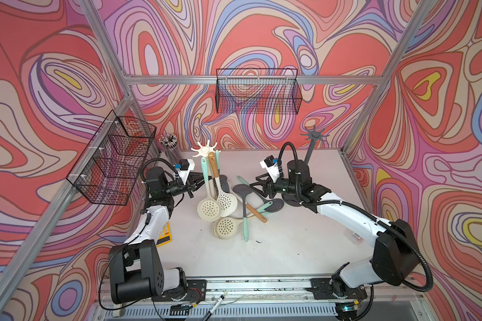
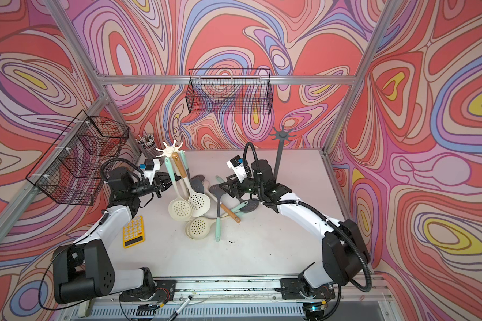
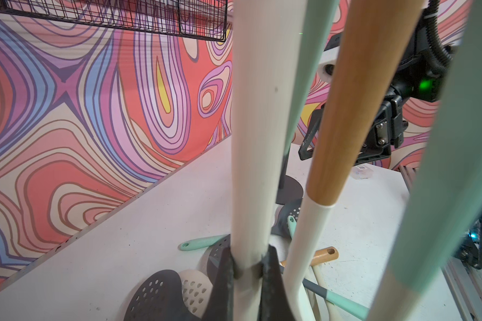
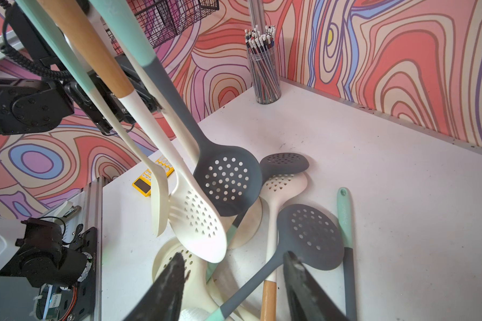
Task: Hang the skimmer on the kitchen utensil rack
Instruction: Adjust the rack at the center of the board.
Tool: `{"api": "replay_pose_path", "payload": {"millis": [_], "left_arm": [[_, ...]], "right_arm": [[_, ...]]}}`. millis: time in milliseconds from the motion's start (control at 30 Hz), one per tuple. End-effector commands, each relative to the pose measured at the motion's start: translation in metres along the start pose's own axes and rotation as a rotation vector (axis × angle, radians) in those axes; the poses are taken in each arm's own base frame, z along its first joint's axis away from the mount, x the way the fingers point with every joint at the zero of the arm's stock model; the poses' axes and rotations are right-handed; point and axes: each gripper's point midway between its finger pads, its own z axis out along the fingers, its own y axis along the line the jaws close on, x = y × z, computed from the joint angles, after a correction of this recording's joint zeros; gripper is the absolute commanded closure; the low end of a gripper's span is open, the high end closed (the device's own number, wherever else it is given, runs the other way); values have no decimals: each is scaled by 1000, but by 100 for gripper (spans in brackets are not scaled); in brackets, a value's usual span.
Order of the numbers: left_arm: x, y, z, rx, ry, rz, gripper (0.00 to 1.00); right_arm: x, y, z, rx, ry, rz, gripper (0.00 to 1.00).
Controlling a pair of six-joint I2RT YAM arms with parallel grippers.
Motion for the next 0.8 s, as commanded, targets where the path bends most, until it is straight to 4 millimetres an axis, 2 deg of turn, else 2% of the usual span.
{"api": "replay_pose_path", "payload": {"millis": [0,433,667,767], "left_arm": [[2,-8,3,-3,18,-37,100],[-2,-10,-6,-220,53,39,100],[2,-6,-6,-338,95,47,100],[2,2,-9,-405,97,17,100]], "right_arm": [[-2,1,-8,12,-14,-14,42],[-2,4,-16,24,-45,-6,43],[-4,1,-20,55,-68,9,42],[-4,-1,-22,68,-76,20,43]]}}
